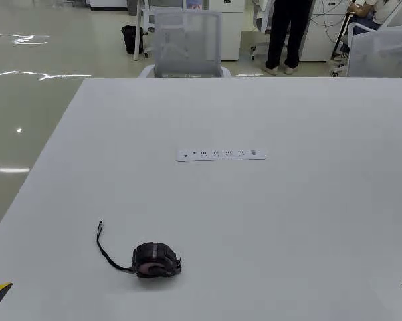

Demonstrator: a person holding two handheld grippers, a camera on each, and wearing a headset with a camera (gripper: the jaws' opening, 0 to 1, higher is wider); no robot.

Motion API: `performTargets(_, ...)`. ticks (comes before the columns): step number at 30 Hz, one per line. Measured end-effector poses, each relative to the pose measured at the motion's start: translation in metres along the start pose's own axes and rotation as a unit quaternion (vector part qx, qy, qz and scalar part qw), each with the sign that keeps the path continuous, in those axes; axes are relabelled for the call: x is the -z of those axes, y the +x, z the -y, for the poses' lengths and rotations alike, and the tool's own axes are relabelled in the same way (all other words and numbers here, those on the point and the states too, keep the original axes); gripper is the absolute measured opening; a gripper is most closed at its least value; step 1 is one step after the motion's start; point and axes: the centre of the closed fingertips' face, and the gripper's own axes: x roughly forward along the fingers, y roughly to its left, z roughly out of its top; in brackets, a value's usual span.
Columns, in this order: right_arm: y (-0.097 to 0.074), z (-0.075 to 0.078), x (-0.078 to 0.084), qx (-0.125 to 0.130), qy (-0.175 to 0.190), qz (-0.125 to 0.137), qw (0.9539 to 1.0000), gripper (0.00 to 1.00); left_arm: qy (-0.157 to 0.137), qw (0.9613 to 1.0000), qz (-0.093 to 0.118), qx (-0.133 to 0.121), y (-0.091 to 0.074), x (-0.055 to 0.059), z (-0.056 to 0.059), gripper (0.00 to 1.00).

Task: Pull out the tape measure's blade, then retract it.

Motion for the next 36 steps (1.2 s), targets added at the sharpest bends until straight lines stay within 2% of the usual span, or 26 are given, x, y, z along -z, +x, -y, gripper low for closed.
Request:
performTargets(6,0.002,0.002,0.001,-0.003,-0.004,-0.003,1.0000,1.00,0.000,1.0000,0.002,0.002,0.001,0.000,0.001,0.99)
performTargets(8,0.004,0.001,0.001,-0.006,-0.005,-0.001,1.0000,1.00,0.009,0.9999,0.009,0.008,0.003,-0.003,0.003,0.99)
performTargets(11,0.007,0.000,0.002,-0.011,-0.005,-0.001,0.9999,1.00,0.006,0.9999,0.002,0.011,0.009,-0.003,0.005,0.99)
performTargets(24,0.018,-0.010,0.005,-0.034,-0.010,-0.013,0.9993,1.00,0.000,0.9997,0.006,0.023,0.024,-0.011,0.014,0.99)
performTargets(26,0.022,-0.011,0.006,-0.039,-0.007,-0.014,0.9991,1.00,-0.004,0.9996,-0.001,0.029,0.027,-0.010,0.016,0.99)
performTargets(29,0.029,-0.016,0.009,-0.046,-0.021,-0.030,0.9983,1.00,-0.002,0.9995,-0.005,0.033,0.029,-0.010,0.019,0.99)
performTargets(36,0.040,-0.022,-0.002,-0.057,-0.028,-0.021,0.9978,1.00,0.008,0.9991,-0.004,0.042,0.034,-0.013,0.023,0.99)
